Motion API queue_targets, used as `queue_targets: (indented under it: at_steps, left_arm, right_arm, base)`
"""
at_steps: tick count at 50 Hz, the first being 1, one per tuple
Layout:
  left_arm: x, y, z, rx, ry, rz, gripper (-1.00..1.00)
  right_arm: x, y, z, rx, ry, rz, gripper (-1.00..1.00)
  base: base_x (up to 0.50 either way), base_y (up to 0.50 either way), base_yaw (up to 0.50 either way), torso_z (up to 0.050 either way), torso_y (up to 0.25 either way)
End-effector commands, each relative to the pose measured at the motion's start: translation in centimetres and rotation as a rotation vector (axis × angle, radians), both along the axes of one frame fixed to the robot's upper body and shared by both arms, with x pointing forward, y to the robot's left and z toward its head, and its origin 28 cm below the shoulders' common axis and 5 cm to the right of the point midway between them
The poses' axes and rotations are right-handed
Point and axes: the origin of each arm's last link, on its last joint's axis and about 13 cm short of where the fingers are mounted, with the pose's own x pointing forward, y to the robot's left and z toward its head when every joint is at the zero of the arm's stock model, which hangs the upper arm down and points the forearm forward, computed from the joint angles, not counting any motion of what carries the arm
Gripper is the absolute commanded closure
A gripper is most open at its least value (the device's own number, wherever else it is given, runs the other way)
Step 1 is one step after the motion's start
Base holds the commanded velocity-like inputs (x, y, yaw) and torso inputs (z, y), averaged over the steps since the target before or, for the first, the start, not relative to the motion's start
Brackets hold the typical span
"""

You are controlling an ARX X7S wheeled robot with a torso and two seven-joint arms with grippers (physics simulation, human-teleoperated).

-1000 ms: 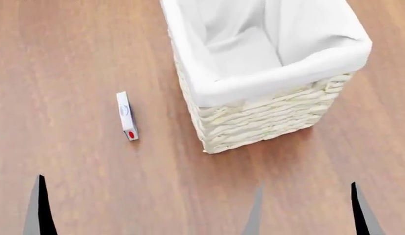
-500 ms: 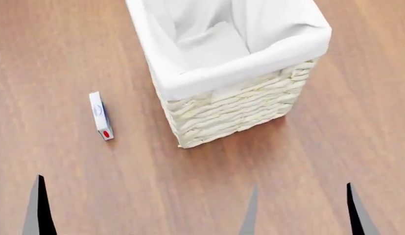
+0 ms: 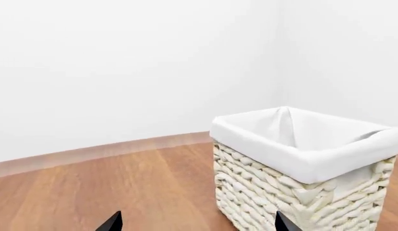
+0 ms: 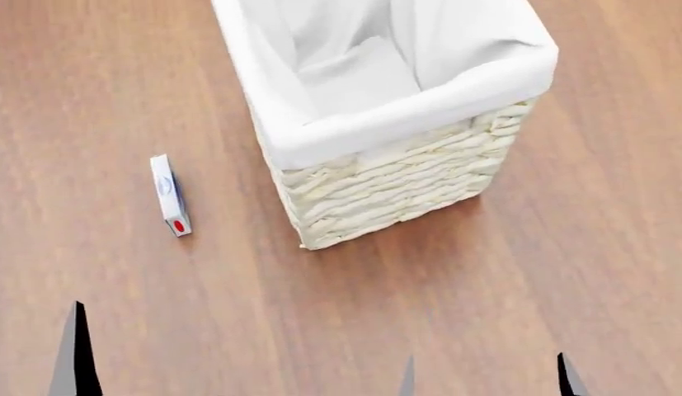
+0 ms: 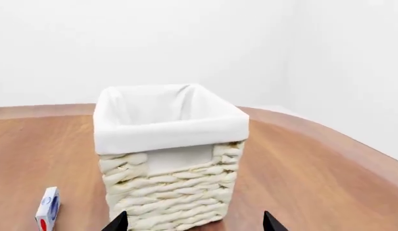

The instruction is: Pick up the alphabet soup and the cream cheese box, and put them in the basket.

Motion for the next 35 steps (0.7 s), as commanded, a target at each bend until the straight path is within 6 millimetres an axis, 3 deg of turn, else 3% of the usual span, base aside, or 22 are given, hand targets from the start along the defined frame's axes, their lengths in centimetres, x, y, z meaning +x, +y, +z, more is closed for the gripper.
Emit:
queue_targets:
  at_steps: [1, 35]
  left_arm:
    - [0.2, -0.1, -0.5, 0.006, 0.017, -0.005, -1.00]
    - [0.7, -0.2, -1.9, -0.002, 0.051, -0.008, -1.00]
  right_arm:
    - [-1.7, 0.1, -0.6, 0.036, 0.162, 0.030, -1.00]
    - [-3.5, -0.6, -1.6, 0.084, 0.435, -0.018, -1.00]
  base:
    - [0.00, 0.00, 0.00, 0.000, 0.000]
    - [0.00, 0.00, 0.00, 0.000, 0.000]
